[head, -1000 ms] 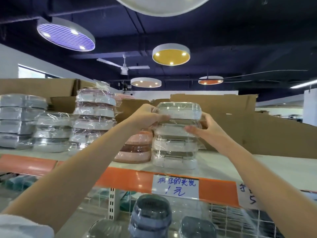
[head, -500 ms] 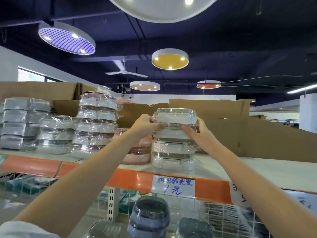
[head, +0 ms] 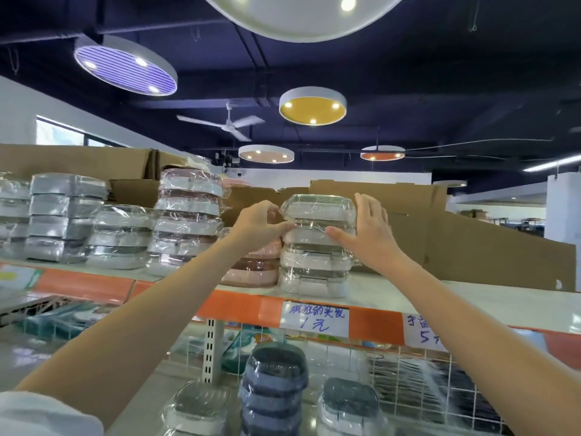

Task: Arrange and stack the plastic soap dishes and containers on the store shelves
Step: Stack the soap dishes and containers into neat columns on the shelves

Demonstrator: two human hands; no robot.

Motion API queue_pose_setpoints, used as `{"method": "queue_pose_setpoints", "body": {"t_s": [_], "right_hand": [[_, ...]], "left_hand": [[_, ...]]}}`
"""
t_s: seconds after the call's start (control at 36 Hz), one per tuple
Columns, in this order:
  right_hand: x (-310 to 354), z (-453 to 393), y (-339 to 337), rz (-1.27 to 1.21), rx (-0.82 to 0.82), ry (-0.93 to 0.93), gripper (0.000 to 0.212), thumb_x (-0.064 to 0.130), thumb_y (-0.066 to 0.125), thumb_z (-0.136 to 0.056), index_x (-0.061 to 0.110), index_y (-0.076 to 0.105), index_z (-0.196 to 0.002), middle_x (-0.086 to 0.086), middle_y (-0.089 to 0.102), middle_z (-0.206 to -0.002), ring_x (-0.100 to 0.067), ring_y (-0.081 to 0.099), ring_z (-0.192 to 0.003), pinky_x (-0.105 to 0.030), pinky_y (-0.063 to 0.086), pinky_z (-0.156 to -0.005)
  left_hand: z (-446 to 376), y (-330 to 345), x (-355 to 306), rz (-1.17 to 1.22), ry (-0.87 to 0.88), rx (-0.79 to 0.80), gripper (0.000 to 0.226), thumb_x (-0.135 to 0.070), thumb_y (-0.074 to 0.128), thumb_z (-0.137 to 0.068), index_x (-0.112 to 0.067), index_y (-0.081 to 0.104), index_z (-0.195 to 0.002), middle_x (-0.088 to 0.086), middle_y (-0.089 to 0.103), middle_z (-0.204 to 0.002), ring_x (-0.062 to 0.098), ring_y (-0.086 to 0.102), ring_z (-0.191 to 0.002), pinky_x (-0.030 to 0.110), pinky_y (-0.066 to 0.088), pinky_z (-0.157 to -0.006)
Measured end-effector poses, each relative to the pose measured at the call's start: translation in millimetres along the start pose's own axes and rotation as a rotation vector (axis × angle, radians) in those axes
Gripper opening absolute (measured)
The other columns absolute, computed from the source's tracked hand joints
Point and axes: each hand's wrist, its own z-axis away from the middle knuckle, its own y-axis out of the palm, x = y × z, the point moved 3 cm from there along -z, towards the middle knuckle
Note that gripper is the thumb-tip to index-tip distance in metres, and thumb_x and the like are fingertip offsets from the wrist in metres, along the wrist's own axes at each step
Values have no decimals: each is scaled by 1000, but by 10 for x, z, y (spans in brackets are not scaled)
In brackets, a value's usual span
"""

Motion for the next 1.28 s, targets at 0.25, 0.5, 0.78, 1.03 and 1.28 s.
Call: {"method": "queue_pose_setpoints", "body": {"t_s": [0.25, 0.5, 0.78, 1.03, 1.28], "right_hand": [[674, 543, 157, 68, -65, -350, 50, 42, 56, -90, 10, 49, -127, -4, 49, -128, -20, 42, -120, -34, 33, -99], [1181, 1389, 811, -106, 115, -563, 44, 36, 65, -80, 6, 59, -111, -8, 59, -104, -28, 57, -99, -38, 50, -80], [1266, 1900, 2183, -80, 590, -391, 58, 35, 61, -90, 6, 42, -137, -11, 41, -138, -29, 36, -131, -35, 30, -105], [1318, 1777, 3414, 14, 915, -100, 85, 44, 61, -89, 7, 15, -149, -8, 17, -157, -22, 20, -143, -30, 19, -114], [1192, 1569, 4086, 204, 1092, 63, 113, 47, 69, -81, 5, -7, -151, -14, -7, -159, -29, 0, -147, -36, 8, -118]], "left_hand": [[745, -204, 159, -321, 174, -77, 18, -24, 61, -89, -10, 56, -100, -1, 49, -92, 16, 48, -85, 26, 42, -76], [1702, -382, 764, -453, 230, -72, 12, -14, 65, -83, -7, 62, -92, 5, 62, -86, 20, 58, -76, 25, 42, -67], [2206, -137, 2000, -524, 20, 213, 33, -30, 57, -88, -7, 60, -113, 10, 62, -113, 29, 55, -108, 42, 47, -88], [2013, -29, 3237, -498, -25, 451, 41, -34, 53, -91, -11, 53, -125, 4, 57, -122, 22, 52, -116, 36, 42, -98], [1779, 174, 4028, -384, 40, 579, 42, -30, 57, -90, -5, 56, -124, 8, 59, -120, 24, 53, -115, 37, 44, -98]]}}
